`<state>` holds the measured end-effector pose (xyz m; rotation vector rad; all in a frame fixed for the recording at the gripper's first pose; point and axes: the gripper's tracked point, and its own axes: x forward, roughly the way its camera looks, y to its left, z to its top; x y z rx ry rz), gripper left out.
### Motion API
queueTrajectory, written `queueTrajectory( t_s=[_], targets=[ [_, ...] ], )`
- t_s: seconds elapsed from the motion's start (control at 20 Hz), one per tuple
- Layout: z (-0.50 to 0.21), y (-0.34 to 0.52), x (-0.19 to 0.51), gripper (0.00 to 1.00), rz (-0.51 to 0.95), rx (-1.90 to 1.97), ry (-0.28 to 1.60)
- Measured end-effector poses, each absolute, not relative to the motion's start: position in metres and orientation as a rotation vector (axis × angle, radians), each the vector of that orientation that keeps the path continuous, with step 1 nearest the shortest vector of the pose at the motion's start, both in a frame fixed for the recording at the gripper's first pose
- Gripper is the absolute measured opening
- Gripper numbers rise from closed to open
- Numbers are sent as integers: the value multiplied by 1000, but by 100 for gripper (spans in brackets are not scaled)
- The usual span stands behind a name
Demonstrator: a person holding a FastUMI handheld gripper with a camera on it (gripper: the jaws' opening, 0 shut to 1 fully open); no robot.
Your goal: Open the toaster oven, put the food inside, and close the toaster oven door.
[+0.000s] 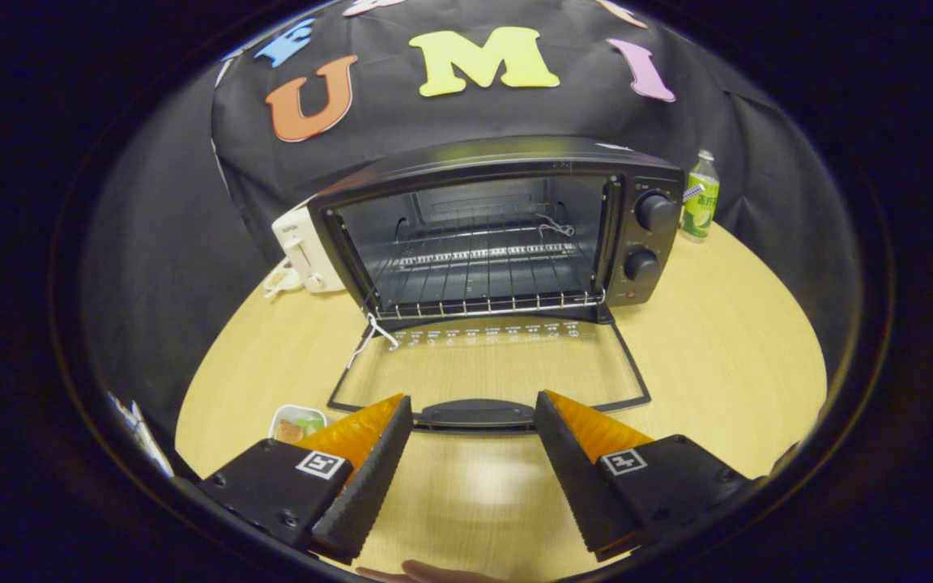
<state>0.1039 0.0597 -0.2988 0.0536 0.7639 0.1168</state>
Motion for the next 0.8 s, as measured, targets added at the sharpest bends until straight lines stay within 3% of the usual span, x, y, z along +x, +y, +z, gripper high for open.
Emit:
queueTrajectory(
  t_s=[0.25,0.6,0.8],
  targets=[
    [-292,63,94,99,162,114,823],
    [-258,98,53,99,331,235,876],
    [-258,120,35,94,423,300,969]
  ],
)
